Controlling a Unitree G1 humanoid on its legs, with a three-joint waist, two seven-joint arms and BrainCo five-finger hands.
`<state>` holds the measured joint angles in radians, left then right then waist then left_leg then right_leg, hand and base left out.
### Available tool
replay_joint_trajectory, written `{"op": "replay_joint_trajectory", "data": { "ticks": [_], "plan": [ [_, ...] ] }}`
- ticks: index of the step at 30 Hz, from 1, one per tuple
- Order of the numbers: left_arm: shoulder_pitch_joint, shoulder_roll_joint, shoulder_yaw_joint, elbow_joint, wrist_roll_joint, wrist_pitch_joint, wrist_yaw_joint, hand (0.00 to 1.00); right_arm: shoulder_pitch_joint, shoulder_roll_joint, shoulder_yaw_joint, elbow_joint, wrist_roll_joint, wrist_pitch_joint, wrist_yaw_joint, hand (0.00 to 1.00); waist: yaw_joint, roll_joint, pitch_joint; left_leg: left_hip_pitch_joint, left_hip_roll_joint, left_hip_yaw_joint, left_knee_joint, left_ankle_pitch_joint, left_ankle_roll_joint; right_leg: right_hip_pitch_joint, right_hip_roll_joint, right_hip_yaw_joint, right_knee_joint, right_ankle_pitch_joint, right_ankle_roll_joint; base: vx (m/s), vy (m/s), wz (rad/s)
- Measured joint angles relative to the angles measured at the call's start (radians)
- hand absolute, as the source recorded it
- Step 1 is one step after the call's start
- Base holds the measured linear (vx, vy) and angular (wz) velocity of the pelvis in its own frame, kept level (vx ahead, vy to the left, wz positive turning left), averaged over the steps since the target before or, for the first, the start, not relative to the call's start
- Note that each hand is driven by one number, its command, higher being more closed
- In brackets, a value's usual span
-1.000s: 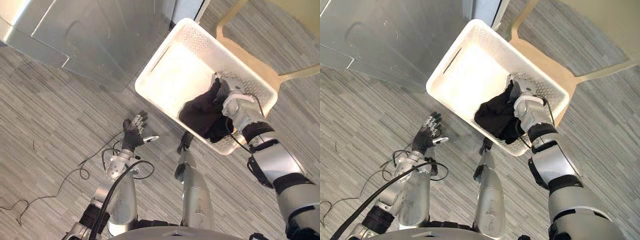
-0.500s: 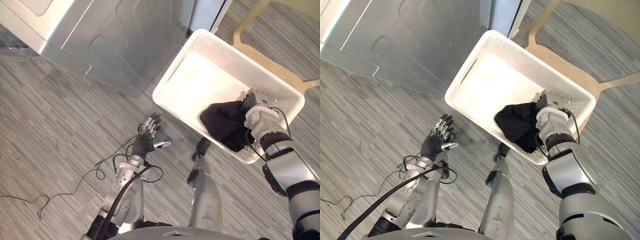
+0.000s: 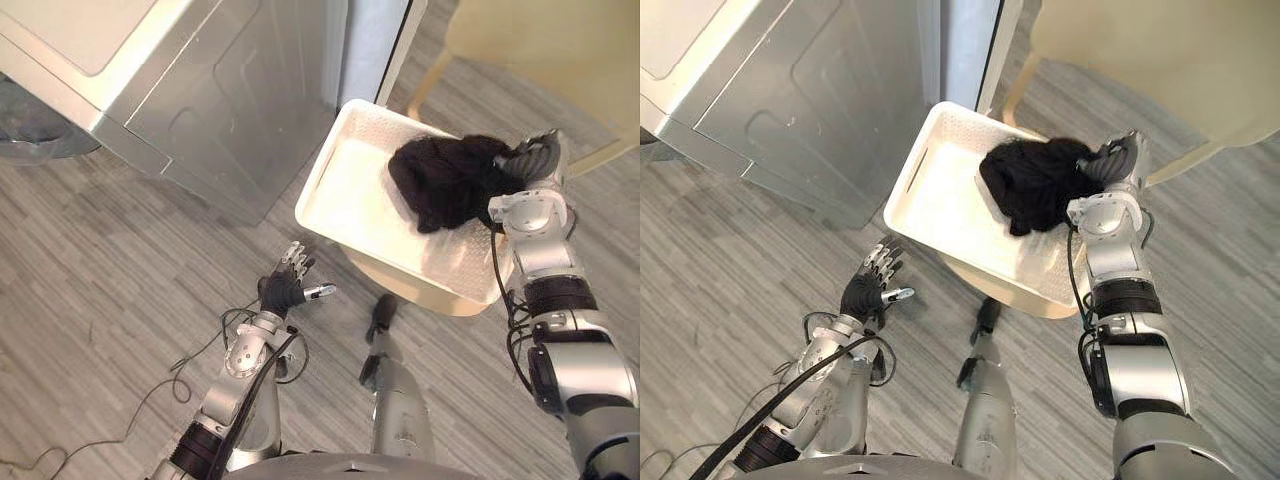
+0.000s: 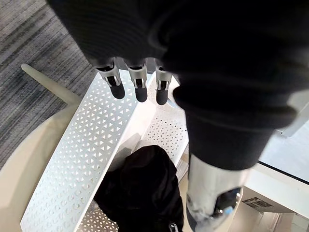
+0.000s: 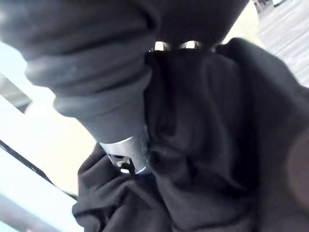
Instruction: Pick up the laundry basket with both hands and put the clothes into the washing machine.
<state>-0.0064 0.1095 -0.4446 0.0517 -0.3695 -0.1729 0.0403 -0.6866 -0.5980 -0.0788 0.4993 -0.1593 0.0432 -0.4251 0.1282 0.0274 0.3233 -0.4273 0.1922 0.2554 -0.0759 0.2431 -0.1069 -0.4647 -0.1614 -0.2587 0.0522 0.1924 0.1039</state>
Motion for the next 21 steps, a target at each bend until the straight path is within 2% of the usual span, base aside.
{"op": "replay_joint_trajectory", "data": {
  "ticks": [2,8,14,17,20,21],
  "plan": [
    [0.002,0.006,0.000,0.010,0.000,0.000,0.001,0.00,0.049,0.044,-0.065,-0.102,0.000,-0.002,-0.017,1.00,-0.004,-0.022,-0.016,0.026,0.002,0.002,0.000,-0.004,-0.006,0.025,0.002,0.002,-0.004,-0.002,0.000,0.00,-0.013,-0.02],
    [0.004,0.034,0.001,0.016,0.012,0.000,-0.001,0.00,0.200,0.145,-0.131,-0.278,-0.004,-0.019,-0.040,1.00,-0.023,-0.062,-0.045,0.065,0.001,-0.010,0.004,-0.021,-0.009,0.070,0.002,0.001,-0.003,-0.016,0.002,0.00,-0.008,0.02],
    [0.025,0.048,0.009,0.042,0.043,0.006,-0.004,0.00,0.329,0.219,-0.174,-0.366,-0.005,-0.029,-0.035,1.00,-0.034,-0.068,-0.059,0.099,-0.004,-0.022,0.000,-0.025,-0.012,0.104,0.000,0.003,0.002,-0.026,0.008,0.00,-0.016,0.04],
    [0.022,0.061,0.012,0.042,0.107,0.013,-0.004,0.00,0.391,0.254,-0.178,-0.413,-0.006,-0.046,-0.023,1.00,-0.052,-0.073,-0.066,0.105,-0.006,-0.030,-0.001,-0.026,-0.012,0.115,0.000,0.001,0.001,-0.028,0.010,0.00,-0.022,0.04],
    [-0.019,0.080,0.032,0.042,0.223,0.014,0.001,0.00,0.460,0.289,-0.177,-0.503,-0.006,-0.070,0.011,1.00,-0.066,-0.074,-0.077,0.117,-0.009,-0.027,-0.001,-0.027,-0.012,0.122,-0.002,0.005,0.003,-0.035,0.003,-0.01,-0.012,-0.01],
    [-0.046,0.091,0.040,0.043,0.301,0.014,0.016,0.00,0.482,0.300,-0.177,-0.537,-0.006,-0.079,0.025,1.00,-0.076,-0.075,-0.093,0.118,-0.009,-0.025,-0.002,-0.028,-0.012,0.121,-0.002,0.007,0.001,-0.035,0.003,-0.01,-0.030,-0.06]
  ]
}}
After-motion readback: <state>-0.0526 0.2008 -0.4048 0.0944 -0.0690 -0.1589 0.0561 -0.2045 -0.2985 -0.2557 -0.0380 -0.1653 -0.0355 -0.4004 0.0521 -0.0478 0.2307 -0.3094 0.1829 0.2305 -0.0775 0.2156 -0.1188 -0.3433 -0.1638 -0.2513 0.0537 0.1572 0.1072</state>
